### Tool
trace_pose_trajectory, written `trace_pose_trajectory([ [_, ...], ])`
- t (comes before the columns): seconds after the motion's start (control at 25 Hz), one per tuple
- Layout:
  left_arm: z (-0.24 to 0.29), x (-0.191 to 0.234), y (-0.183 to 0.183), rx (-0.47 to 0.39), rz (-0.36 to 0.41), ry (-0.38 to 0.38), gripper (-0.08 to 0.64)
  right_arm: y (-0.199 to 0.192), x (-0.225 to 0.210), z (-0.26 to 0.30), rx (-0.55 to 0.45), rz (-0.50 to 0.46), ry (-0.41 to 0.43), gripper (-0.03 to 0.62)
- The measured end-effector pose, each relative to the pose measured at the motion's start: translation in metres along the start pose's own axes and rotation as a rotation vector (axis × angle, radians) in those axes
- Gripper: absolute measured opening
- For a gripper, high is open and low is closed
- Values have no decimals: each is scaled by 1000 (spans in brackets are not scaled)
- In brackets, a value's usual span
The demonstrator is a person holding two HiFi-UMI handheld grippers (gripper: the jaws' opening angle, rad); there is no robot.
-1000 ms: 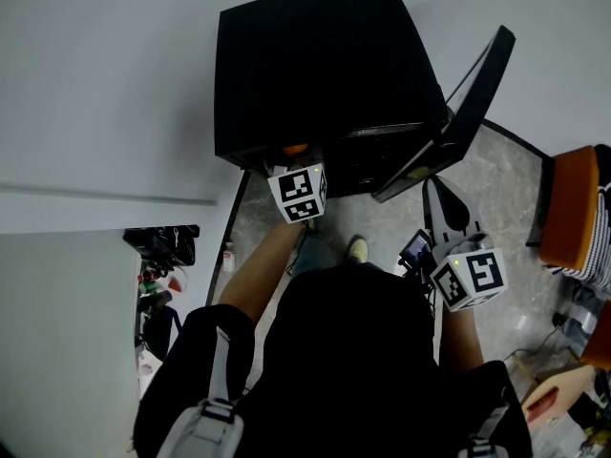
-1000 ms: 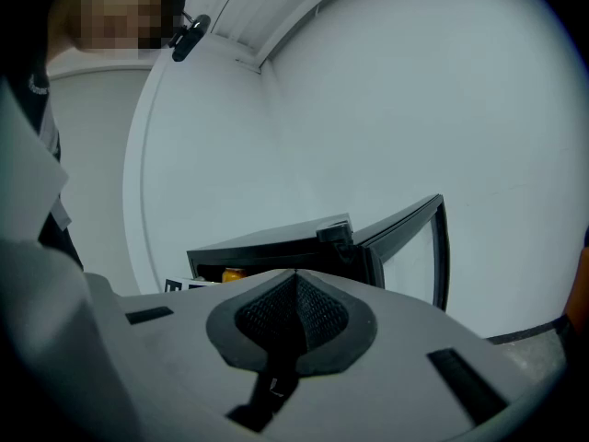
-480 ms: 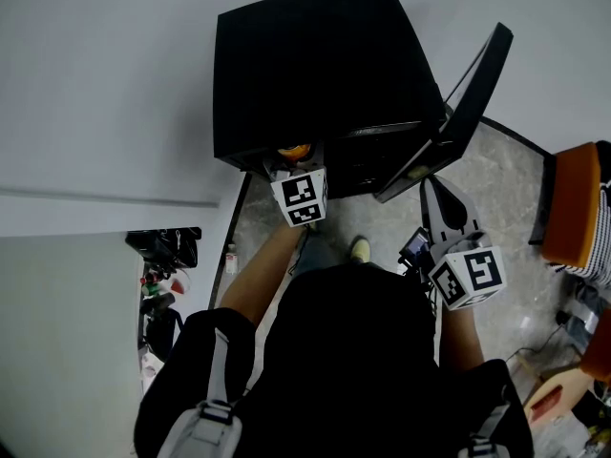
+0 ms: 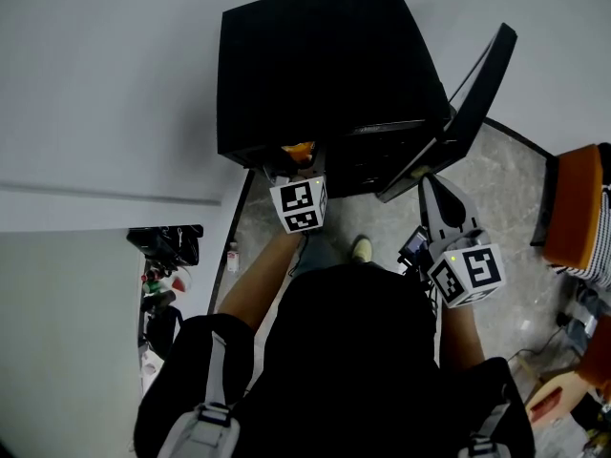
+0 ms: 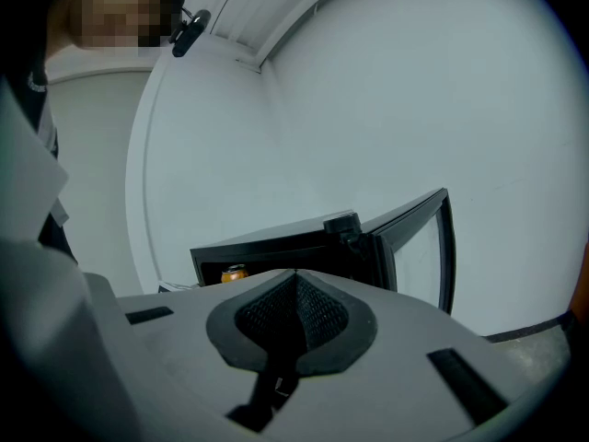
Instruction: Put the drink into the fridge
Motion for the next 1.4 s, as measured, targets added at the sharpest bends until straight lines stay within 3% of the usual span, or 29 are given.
trace_pose_trajectory([
  [0.24,1,1,1,23,46,-29,351,0,5,1,1,-10,14,8],
  [0.76,19,6,5,89,27,-4,350,1,4,1,-7,-7,-7,8],
  [1.08,-11,1,-2,75,27,14,350,-1,-4,-4,-7,-5,-20,8],
  [1.4,-43,-17,-7,67,-34,2,348,-2,-3,-9,-7,-4,-5,8],
])
Point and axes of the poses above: the fingertips, and each gripper's own axes: z forward along the fingers, x to its left, y out of its top, the point moved 7 cm from there along -z, backward along the fingers, and after that the axes turned 13 degrees about -y, right-handed, at the moved point
